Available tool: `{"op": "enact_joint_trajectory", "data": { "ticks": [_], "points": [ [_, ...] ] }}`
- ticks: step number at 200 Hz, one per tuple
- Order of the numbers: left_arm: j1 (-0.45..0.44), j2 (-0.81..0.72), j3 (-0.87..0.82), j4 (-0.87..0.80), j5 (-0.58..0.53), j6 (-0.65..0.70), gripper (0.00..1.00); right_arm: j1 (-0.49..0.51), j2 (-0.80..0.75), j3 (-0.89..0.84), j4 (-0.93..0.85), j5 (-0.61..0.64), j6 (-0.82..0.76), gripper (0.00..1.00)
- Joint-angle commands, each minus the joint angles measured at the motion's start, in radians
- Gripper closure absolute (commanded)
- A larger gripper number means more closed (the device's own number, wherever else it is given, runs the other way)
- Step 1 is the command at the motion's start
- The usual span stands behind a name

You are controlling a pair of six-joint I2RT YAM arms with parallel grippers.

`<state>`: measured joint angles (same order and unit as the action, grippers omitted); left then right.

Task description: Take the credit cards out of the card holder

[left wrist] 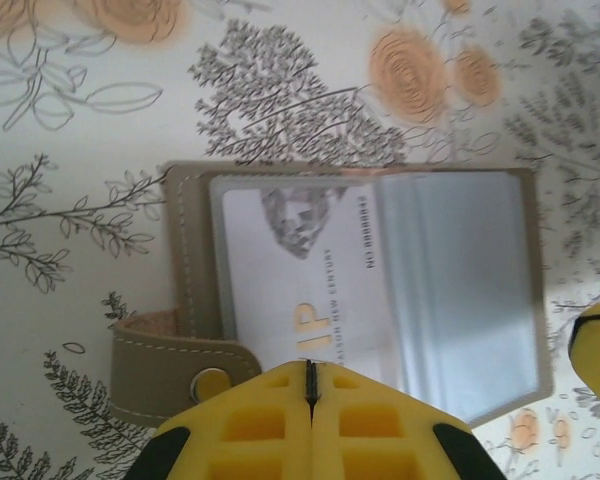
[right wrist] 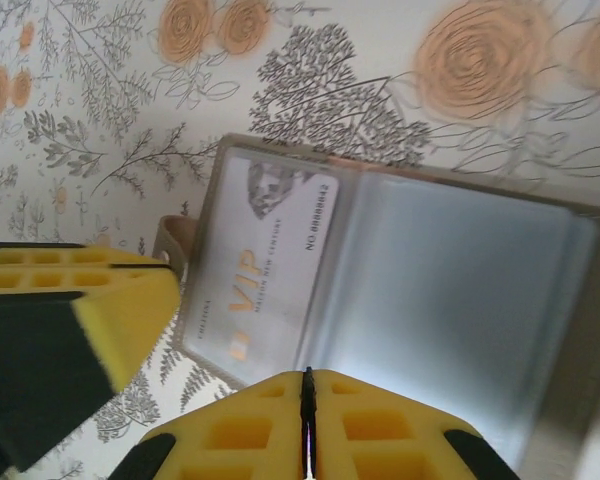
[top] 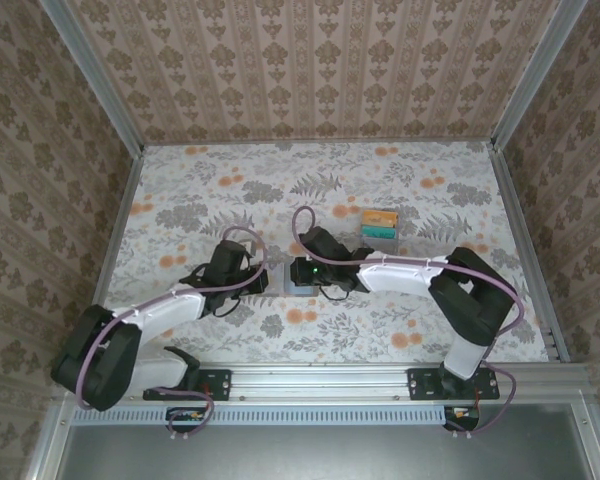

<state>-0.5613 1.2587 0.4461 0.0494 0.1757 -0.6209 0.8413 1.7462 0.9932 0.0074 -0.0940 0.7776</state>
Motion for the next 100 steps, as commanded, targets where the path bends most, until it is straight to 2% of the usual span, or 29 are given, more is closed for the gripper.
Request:
{"op": "enact_joint_trajectory", "data": {
  "ticks": [1,100],
  "points": [
    [0.011,0.029,-0.012,0.009,0.01,0.007,1.0,0.007,0.048,0.04,0.017,-0.047,0.05,0.82],
    [0.011,0.102,-0.05,0.07,0.015,-0.031,1.0,0.006,0.171,0.118,0.007,-0.088,0.078,0.8]
  ]
}}
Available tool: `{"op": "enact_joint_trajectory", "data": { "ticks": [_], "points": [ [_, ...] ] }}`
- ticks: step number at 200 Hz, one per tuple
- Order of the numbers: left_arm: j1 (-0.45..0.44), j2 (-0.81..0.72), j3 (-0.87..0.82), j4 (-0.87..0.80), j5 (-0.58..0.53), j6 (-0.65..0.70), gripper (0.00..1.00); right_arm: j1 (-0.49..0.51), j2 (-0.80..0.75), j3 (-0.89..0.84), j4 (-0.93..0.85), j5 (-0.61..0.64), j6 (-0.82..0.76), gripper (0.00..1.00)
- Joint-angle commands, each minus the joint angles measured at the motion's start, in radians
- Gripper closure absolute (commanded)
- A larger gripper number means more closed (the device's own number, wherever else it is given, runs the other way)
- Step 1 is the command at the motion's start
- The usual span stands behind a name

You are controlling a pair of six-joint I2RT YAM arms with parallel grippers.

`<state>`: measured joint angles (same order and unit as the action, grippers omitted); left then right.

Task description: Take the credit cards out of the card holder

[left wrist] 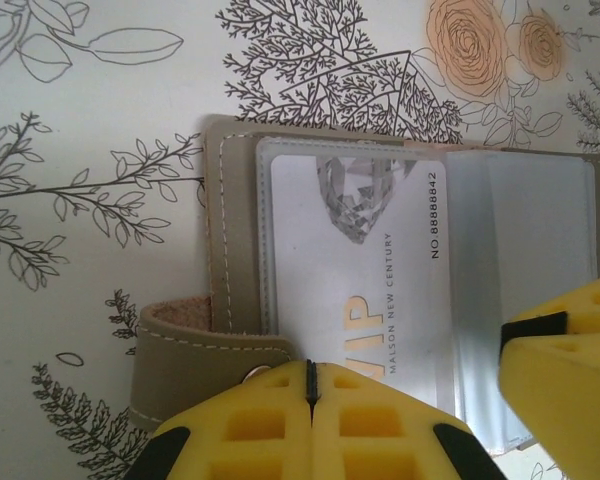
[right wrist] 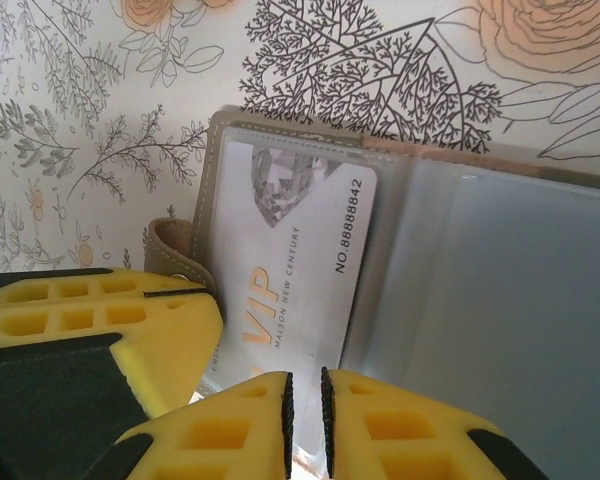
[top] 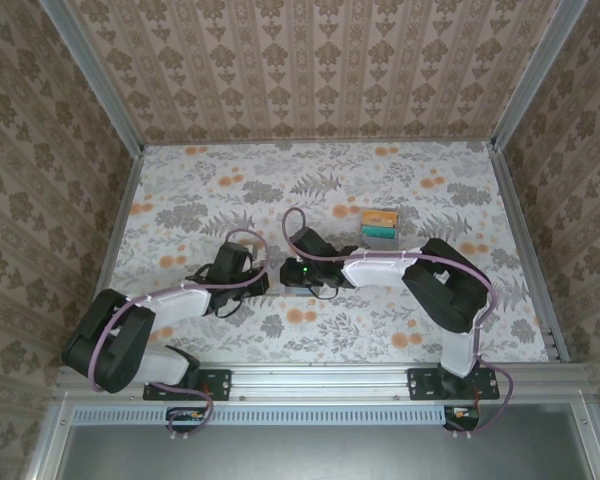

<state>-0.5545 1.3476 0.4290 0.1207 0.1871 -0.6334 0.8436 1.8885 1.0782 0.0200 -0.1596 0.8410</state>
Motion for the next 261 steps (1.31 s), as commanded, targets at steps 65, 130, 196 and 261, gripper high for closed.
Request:
{"op": "enact_joint_trajectory", "data": {
  "ticks": [65,130,196,261],
  "points": [
    [-0.002,0.007,-0.03,-0.013,-0.002,-0.022,1.0,0.004,0.056,0.046,-0.052,0.01,0.012,0.8],
    [-0.012,0.003,-0.029,-0.016,-0.002,-0.022,1.0,0.004,0.062,0.056,-0.083,0.029,0.025,0.79],
    [-0.031,0.008,-0.024,-0.009,-0.001,-0.028,1.0,0.003,0.095,0.059,-0.002,-0.042,0.059,0.79],
    [-0.036,0.01,-0.021,-0.015,-0.005,-0.023,1.0,-0.013,0.096,0.008,0.11,-0.099,0.135,0.91]
  ]
}}
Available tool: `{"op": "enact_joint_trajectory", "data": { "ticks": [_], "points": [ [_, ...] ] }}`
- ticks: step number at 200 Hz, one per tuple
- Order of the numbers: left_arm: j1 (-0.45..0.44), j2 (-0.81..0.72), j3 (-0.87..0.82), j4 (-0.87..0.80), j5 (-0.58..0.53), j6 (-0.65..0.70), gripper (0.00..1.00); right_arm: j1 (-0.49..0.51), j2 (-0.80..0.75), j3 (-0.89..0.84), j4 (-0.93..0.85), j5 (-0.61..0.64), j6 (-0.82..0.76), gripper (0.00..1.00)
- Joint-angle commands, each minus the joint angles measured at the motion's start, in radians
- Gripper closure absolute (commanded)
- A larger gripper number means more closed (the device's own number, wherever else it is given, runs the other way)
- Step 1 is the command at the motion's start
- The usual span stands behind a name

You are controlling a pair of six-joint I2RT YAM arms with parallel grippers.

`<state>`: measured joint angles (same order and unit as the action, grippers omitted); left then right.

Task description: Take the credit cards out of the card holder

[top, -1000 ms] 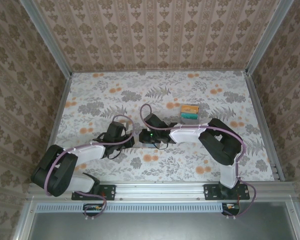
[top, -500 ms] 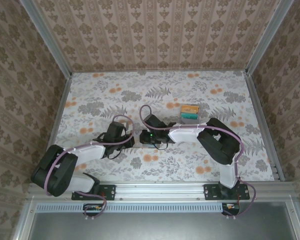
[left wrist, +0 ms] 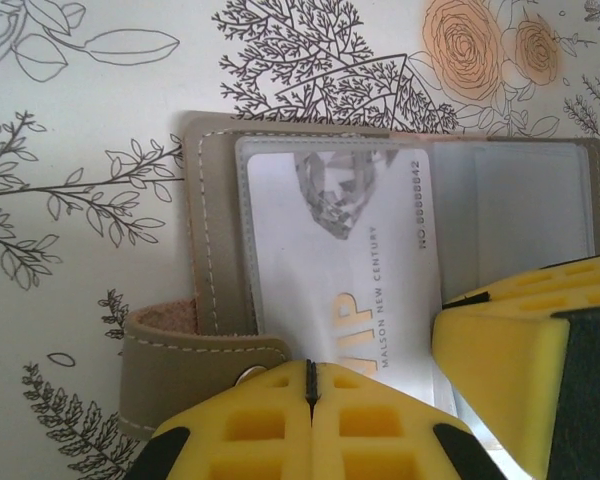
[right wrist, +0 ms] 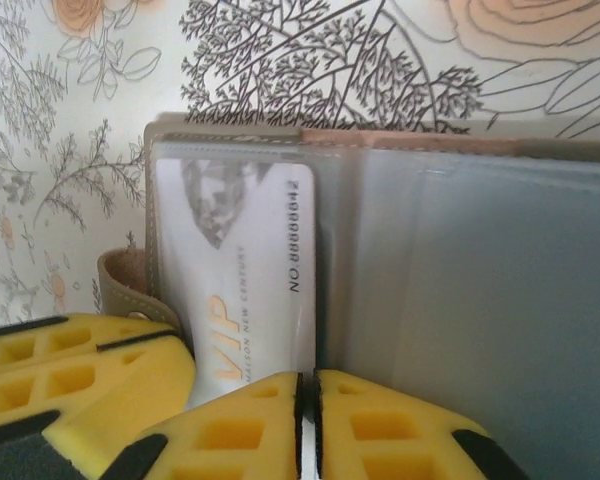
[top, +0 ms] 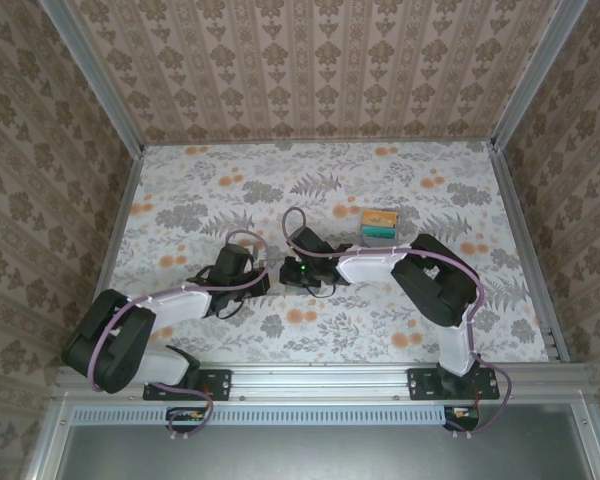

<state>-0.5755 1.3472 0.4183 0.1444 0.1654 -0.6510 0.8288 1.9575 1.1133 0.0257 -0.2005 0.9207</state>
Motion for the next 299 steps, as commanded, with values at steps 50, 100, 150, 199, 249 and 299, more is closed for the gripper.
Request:
{"op": "enact_joint_trajectory", "data": {
  "ticks": [50,100,150,199,249,299],
  "points": [
    [-0.014,0.0,-0.004,-0.066,-0.005,-0.004,1.0,-0.019,-0.006,-0.093,0.182,-0.07,0.107,1.0],
    [-0.003,-0.012,-0.003,-0.094,-0.026,-0.007,1.0,-0.045,-0.073,-0.141,0.175,-0.05,0.089,1.0],
    [0.001,-0.016,-0.003,-0.097,-0.023,-0.009,1.0,-0.061,-0.097,-0.159,0.175,-0.057,0.074,1.0],
    [0.0,-0.063,0.012,-0.121,-0.007,0.001,1.0,-0.043,-0.086,-0.11,0.145,-0.072,0.02,0.92],
    [0.006,-0.128,0.025,-0.173,-0.034,0.01,0.97,-0.029,-0.058,-0.048,0.072,-0.065,-0.034,0.89],
    [0.017,-0.087,0.014,-0.175,-0.049,0.007,0.89,-0.022,-0.018,-0.007,0.023,-0.064,-0.06,0.83]
  ]
}}
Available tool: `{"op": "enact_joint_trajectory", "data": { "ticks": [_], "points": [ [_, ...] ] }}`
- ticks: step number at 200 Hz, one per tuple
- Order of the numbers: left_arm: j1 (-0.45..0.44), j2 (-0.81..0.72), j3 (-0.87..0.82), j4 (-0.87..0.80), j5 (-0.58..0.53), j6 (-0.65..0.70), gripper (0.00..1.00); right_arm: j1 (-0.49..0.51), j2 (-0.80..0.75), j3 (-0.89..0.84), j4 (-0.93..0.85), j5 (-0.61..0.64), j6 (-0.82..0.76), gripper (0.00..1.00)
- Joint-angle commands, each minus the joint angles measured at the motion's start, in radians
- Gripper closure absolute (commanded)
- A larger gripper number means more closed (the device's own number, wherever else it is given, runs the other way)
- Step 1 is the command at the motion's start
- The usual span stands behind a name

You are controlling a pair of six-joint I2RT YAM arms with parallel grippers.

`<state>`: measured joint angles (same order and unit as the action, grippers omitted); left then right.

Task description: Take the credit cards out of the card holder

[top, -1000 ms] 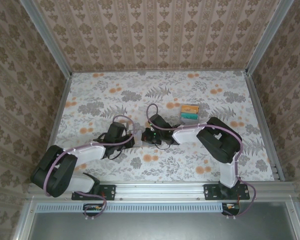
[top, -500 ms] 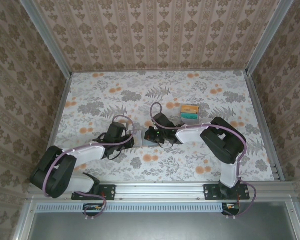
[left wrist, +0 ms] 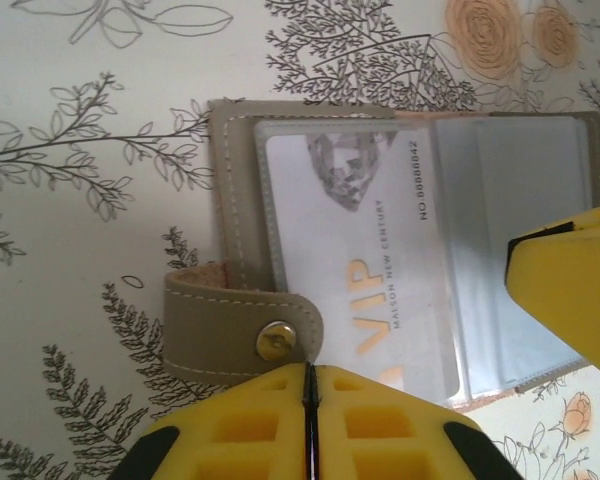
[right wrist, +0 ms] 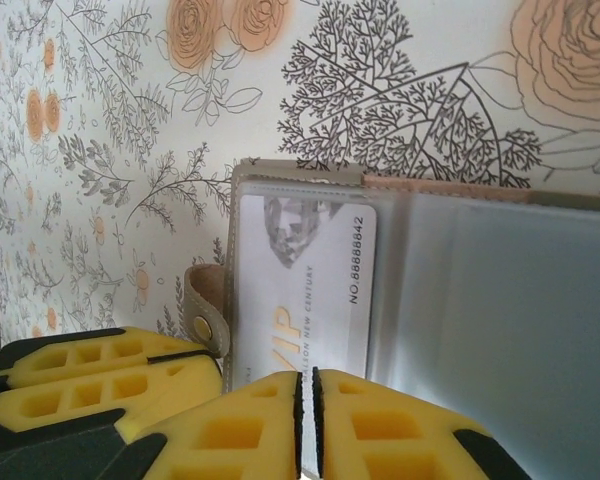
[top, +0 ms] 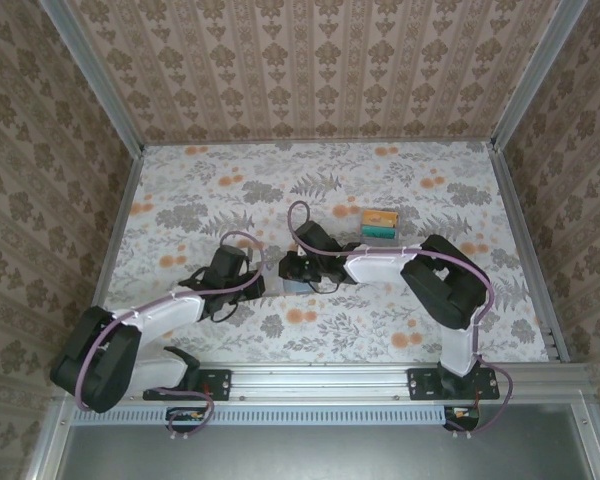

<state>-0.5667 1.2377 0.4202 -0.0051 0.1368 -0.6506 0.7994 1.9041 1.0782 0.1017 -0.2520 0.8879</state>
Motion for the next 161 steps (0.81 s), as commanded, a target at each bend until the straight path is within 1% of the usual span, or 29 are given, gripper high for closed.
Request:
{"op": "enact_joint_trajectory", "data": {
  "ticks": [1,44,79,107,161],
  "points": [
    [0.008,0.023,0.012,-0.025,-0.02,0.006,0.89,0.007,0.036,0.029,-0.053,-0.012,-0.027,0.82],
    [0.008,0.045,0.011,-0.015,-0.02,0.006,0.9,0.009,0.047,0.035,-0.085,0.009,-0.036,0.79],
    [0.008,0.067,0.008,0.004,-0.009,0.002,0.97,0.009,0.066,0.044,-0.093,-0.005,-0.041,0.78],
    [0.007,0.073,0.005,0.006,-0.006,-0.001,1.0,0.009,0.076,0.05,-0.08,-0.022,-0.037,0.78],
    [0.005,0.082,0.009,0.011,0.0,0.0,1.0,0.011,0.094,0.061,-0.077,-0.037,-0.03,0.78]
  ]
}}
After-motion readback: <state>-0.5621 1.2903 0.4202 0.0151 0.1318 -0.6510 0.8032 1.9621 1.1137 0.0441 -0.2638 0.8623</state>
